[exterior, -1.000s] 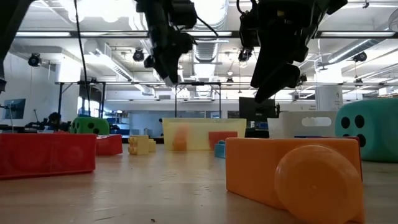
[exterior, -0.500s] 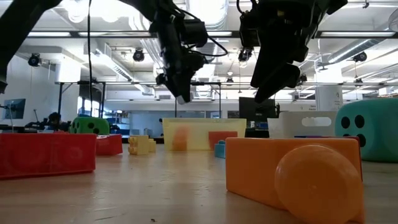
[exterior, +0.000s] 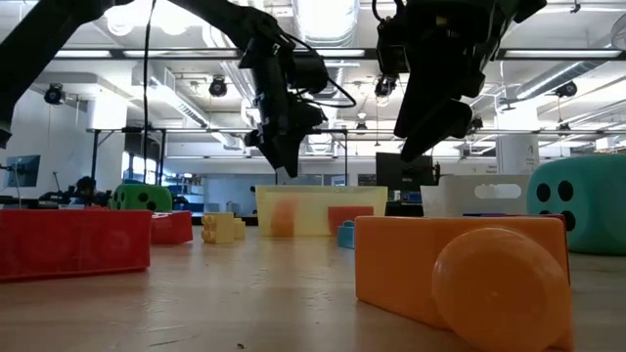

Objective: Pick & Place Toys
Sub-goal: Put the light blue game piece into the yellow bin

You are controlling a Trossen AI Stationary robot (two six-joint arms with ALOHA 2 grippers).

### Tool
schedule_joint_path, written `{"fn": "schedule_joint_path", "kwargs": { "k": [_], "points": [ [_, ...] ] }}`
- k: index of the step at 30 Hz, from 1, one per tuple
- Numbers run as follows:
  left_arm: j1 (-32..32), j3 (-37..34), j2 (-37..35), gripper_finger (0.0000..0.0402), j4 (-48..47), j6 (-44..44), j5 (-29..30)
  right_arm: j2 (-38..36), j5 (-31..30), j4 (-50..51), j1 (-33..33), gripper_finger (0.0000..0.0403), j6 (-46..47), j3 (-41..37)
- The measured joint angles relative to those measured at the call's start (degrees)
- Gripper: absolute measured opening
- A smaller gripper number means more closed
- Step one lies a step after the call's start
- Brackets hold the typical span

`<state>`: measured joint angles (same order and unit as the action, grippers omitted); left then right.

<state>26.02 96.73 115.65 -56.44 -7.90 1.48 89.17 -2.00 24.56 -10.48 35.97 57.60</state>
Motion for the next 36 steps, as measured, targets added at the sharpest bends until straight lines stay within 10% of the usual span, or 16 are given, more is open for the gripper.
{"fn": "schedule_joint_path", "kwargs": {
  "k": [36],
  "points": [
    [0.6,-8.1,3.6,0.0134,4.5,1.0,-2.3,0.0,0.0,0.0,0.0,0.0254,0.0,0.0]
  ]
}}
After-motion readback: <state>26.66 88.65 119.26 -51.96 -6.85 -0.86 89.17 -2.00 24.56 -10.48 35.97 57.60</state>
